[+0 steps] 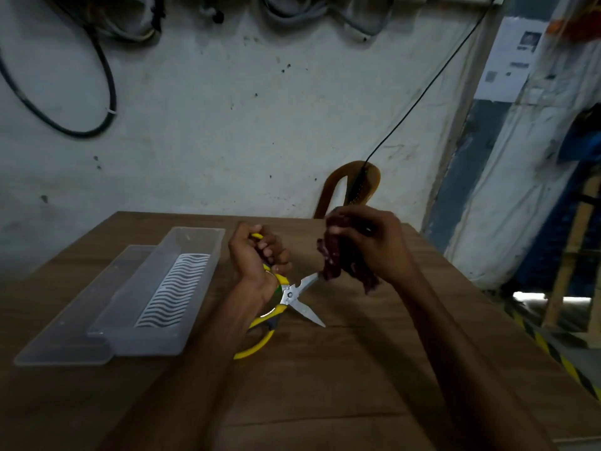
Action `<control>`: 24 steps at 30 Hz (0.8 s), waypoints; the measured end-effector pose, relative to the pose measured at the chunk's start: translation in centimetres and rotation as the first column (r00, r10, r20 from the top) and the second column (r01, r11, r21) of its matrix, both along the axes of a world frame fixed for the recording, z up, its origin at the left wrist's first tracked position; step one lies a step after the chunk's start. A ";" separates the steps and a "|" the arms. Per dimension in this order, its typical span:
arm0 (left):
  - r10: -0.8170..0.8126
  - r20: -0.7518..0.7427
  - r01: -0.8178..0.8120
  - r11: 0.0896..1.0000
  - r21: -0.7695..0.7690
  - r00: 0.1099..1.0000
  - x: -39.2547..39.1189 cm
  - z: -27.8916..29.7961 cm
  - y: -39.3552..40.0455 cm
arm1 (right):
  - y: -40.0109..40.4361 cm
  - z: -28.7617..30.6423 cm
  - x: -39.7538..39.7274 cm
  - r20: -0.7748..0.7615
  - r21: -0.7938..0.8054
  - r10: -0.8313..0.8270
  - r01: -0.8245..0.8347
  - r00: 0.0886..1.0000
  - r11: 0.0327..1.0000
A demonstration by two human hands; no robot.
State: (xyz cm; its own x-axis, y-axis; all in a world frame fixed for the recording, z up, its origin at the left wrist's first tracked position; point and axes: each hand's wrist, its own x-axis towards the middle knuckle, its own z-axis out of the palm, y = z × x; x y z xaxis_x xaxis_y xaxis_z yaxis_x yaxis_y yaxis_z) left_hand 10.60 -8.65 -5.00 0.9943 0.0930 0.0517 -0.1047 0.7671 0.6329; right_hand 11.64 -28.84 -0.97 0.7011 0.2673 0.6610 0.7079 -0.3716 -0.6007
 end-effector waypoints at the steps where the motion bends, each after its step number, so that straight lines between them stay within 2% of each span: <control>1: -0.005 -0.006 0.005 1.000 0.005 1.000 0.0 0.0 -0.1 | 0.9 0.0 0.0 0.025 -0.115 0.024 -0.021 0.999 0.993; 3: -0.005 -0.017 0.005 1.000 0.013 1.000 0.0 0.0 -0.1 | 2.3 -0.9 0.3 0.048 -0.281 0.089 -0.072 0.995 0.957; 5: 0.002 -0.032 -0.001 1.000 0.013 0.999 0.0 -0.2 0.2 | 3.0 -2.5 0.4 0.021 -0.356 0.114 -0.099 0.993 0.929; 12: -0.083 -0.085 0.083 0.997 0.001 0.993 0.3 -0.6 0.5 | 2.6 -4.2 0.2 -0.269 -0.338 0.179 -0.266 0.946 0.903; 17: -0.115 -0.109 0.120 0.992 0.041 0.987 0.4 -0.6 0.7 | 1.9 -4.4 -0.2 -0.375 -0.249 0.271 -0.378 0.887 0.892; 22: -0.117 -0.121 0.121 0.992 0.025 0.986 0.5 -0.9 0.4 | 1.7 -5.0 -0.6 -0.402 -0.174 0.247 -0.339 0.881 0.925; 24: -0.113 -0.103 0.115 0.993 0.006 0.988 0.6 -0.8 0.8 | 0.8 -5.1 -0.2 -0.404 -0.149 0.194 -0.274 0.894 0.950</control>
State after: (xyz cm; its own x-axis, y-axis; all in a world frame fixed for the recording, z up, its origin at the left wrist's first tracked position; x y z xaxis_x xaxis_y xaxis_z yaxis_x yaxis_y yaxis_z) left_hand 11.23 -7.90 -5.78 0.9985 -0.0212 -0.0500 0.0485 0.7629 0.6447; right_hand 11.46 -28.09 -6.05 0.7884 0.5510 0.2736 0.5212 -0.3619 -0.7729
